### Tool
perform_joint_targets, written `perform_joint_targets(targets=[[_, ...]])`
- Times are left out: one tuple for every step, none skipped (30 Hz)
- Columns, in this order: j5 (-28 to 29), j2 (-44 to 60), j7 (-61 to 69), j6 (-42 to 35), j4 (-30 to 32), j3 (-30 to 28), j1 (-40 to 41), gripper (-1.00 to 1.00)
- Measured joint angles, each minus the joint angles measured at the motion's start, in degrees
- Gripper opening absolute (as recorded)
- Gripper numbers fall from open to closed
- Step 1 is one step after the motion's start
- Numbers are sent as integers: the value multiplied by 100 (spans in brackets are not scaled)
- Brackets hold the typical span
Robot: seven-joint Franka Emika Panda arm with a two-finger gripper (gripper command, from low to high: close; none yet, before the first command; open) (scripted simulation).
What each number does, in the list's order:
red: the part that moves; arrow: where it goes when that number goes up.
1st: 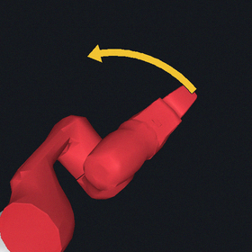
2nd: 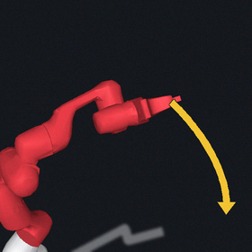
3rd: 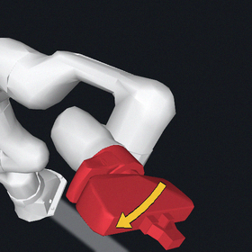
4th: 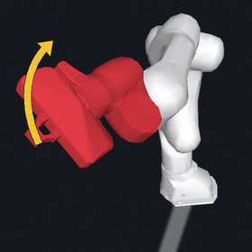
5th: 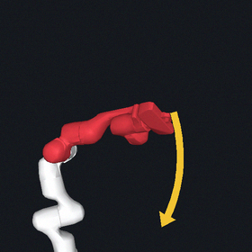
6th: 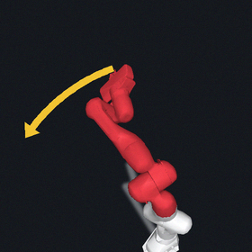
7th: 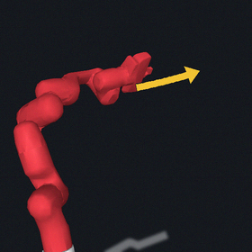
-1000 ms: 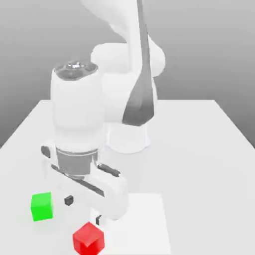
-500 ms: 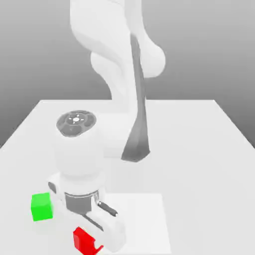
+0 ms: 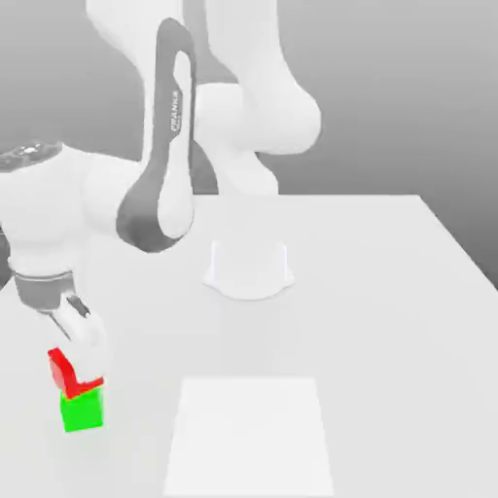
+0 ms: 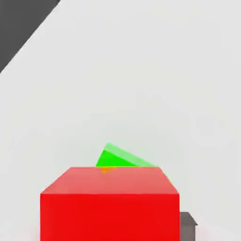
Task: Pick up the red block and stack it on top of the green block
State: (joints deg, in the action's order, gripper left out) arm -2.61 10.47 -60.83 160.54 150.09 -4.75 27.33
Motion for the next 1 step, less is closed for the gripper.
perform_joint_targets(targets=[[0, 0, 0, 0, 0, 0, 0, 100]])
